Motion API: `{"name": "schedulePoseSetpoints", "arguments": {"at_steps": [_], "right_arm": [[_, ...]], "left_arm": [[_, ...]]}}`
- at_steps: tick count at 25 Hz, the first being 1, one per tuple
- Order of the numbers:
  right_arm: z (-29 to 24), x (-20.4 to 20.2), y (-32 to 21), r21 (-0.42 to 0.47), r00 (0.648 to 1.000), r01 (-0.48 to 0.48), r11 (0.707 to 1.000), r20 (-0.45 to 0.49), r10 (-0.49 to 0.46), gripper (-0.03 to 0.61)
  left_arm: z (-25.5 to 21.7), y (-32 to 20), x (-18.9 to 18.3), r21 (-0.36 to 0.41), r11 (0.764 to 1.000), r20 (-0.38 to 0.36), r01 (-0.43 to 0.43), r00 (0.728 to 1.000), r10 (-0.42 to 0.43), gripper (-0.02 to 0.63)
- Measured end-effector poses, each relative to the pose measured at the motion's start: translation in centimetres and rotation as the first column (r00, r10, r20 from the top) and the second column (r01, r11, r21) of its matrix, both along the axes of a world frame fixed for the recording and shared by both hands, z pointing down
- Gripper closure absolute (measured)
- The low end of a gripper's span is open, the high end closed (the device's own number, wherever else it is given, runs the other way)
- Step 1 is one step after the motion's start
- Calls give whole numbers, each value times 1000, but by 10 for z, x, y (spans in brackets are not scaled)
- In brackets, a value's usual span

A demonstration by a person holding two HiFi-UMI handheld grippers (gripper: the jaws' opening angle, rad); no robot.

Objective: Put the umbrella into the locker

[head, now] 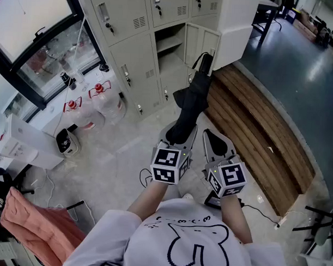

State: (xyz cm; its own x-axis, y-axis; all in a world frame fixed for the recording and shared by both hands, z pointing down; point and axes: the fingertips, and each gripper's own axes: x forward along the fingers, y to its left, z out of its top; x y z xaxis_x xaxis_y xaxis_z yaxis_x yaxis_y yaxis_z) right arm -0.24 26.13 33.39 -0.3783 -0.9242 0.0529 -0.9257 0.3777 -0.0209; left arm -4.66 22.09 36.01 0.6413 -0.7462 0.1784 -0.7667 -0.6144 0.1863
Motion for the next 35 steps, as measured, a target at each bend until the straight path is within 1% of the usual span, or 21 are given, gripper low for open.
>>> {"name": "schedulePoseSetpoints", "arguments": {"at_steps": [4, 7, 10, 14, 18, 23, 29, 35], "right_arm": [[-7, 0, 8, 10, 1000, 4, 1000, 11, -4, 554], [-9, -4, 11, 20, 1000, 13, 1000, 4, -13, 554], [-9, -8, 6, 31, 1000, 13, 999, 5, -13, 554], [-12, -10, -12, 49, 1000, 15, 999, 19, -16, 554], [-13, -10, -42, 50, 1000, 11, 999, 19, -12, 554], [-13, -9, -86, 31, 1000, 10, 999, 15, -10, 554], [-8, -10, -151, 7, 1000, 22, 1000, 11, -22, 554], [-7, -13, -221, -19, 999, 33, 999, -8, -33, 554]], "left_arm": [[-10, 13, 0, 34, 999, -2, 2, 1000, -2, 396], [-12, 17, -3, 46, 999, 5, 10, 1000, -10, 397], [-11, 11, -8, 44, 999, 3, 20, 1000, -20, 397], [-8, -9, -15, 33, 999, 6, 30, 1000, -31, 396], [-6, -38, -17, 19, 999, 4, 33, 999, -33, 396], [-2, -83, -17, -11, 999, 9, 30, 1000, -30, 396], [6, -151, -17, -46, 999, 24, 28, 999, -27, 396], [10, -220, -17, -80, 996, 13, 29, 1000, -28, 396]]}}
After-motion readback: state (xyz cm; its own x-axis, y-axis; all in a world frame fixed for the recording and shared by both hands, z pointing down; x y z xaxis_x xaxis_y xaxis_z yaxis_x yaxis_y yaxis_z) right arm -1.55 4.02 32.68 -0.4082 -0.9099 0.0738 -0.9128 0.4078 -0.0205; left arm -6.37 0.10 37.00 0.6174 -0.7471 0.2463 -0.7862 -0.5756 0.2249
